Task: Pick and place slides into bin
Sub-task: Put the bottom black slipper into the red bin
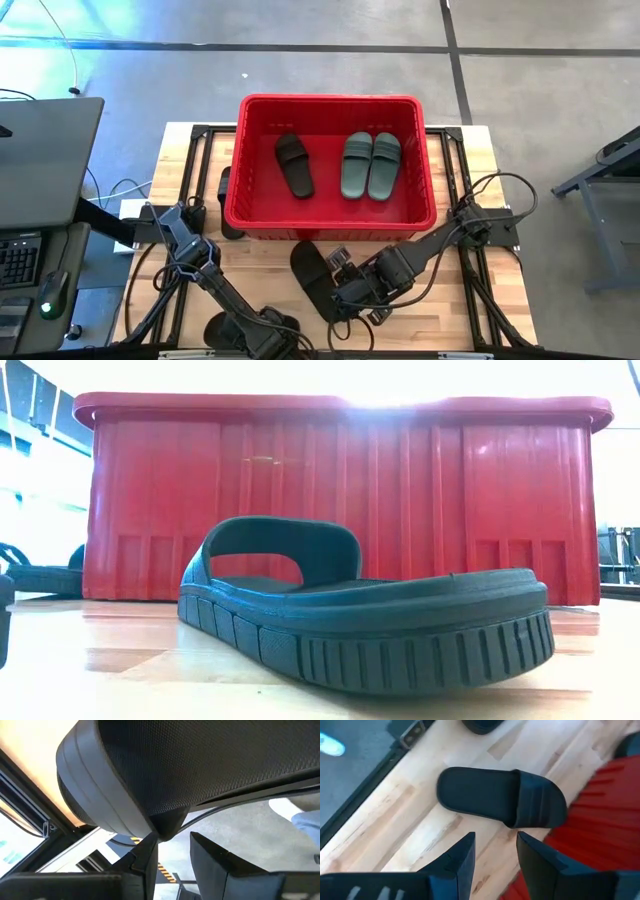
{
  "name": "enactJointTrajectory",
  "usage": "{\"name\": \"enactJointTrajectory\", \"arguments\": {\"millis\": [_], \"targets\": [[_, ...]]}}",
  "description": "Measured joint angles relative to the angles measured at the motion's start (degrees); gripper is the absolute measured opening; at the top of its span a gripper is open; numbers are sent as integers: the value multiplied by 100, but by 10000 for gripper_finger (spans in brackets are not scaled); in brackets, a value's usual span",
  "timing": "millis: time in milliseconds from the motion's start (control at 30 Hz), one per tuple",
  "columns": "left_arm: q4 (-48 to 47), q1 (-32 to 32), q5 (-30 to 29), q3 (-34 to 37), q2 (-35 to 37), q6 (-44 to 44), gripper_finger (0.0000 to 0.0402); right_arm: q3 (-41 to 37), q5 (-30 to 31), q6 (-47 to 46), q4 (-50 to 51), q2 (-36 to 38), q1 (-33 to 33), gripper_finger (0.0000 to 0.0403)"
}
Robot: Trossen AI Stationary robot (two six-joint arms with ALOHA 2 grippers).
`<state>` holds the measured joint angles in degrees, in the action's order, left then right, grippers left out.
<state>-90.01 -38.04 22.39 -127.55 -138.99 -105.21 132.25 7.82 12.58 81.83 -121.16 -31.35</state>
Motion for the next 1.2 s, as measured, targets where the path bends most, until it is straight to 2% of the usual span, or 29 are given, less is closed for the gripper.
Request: {"name": "enactJointTrajectory", "arguments": {"millis": [400,633,867,1033,1200], "targets": [[5,-18,14,553,12,35,99,0,-294,207,-120,2,11,134],[-46,-27,-846,674,-12,150,99,0,-299,358,-161,2,18,134],[-10,-18,-1574,758,-14,463,99,0,-791,356,-233,2,72,134],[233,64,-2368,758,-12,1144,99,0,-847,209,-232,2,72,134],[976,133,-2567,750,-5,2533,99,0,-854,-24,115,2,65,134]]}}
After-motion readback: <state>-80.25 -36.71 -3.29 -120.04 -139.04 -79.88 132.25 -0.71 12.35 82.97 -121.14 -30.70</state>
